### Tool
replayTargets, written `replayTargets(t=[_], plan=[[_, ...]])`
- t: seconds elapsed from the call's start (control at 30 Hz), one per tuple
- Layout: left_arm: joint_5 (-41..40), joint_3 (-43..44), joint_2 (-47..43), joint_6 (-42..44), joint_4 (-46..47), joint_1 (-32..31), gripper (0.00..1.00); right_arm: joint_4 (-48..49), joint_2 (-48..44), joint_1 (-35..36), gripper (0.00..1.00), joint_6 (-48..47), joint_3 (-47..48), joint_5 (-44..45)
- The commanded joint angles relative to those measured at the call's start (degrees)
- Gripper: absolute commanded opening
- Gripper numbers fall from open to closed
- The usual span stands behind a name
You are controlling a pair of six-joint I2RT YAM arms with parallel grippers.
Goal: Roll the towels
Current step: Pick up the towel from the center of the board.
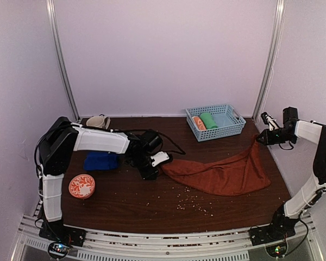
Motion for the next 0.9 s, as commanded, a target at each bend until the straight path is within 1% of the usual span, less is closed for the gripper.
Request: replayTargets(t=[0.0,0.1,0.17,0.27,0.33,0.47,0.6,0.67,0.7,0.73,0.77,0.87], plan=[[-3.24,0.99,-0.8,0.7,0.66,-0.08,0.23,0.64,0.62,0.28,0.0,0.07,-0.13,-0.72],[-1.05,-2.18,-5.03,2.84,4.19,-1.02,0.22,0.76,0.59,0.28,0.0,0.15,-0.18,-0.81],[-0.44,-2.72,-5.66,2.83,5.26,-1.06,0.23,0.82,0.72,0.28,0.0,0.21,-0.18,-0.89],[-2.5,-1.14,-2.99,1.9,3.93,-1.08,0.3,0.65,0.76,0.28,0.0,0.34,0.03,-1.05],[-2.19,-1.07,-1.97,1.59,4.44,-1.04,0.31,0.64,0.69,0.24,0.0,0.42,0.09,-1.07],[-0.36,-1.31,-0.29,1.57,5.56,-1.04,0.32,0.64,0.46,0.28,0.0,0.3,-0.09,-0.98],[-1.04,-1.79,2.49,0.96,5.47,-1.01,0.32,0.73,-0.01,0.28,0.0,0.23,-0.5,-1.83],[-1.2,-1.96,4.66,0.52,3.85,-0.97,0.31,0.69,-0.24,0.28,0.0,0.23,-0.6,-2.3],[-1.09,-2.35,5.72,-0.02,3.14,-1.03,0.3,0.65,-0.35,0.28,0.0,0.13,-0.53,-2.42],[-0.99,-3.06,6.01,-0.38,2.87,-1.09,0.27,0.7,-0.51,0.28,0.0,0.16,-0.58,-2.36],[-1.0,-3.88,6.02,-0.59,2.84,-1.04,0.21,0.65,-0.55,0.28,0.0,0.17,-0.53,-2.44],[-1.37,-5.48,4.15,-1.28,2.71,-1.04,0.01,0.49,-0.59,0.24,0.0,0.16,-0.32,-2.56]])
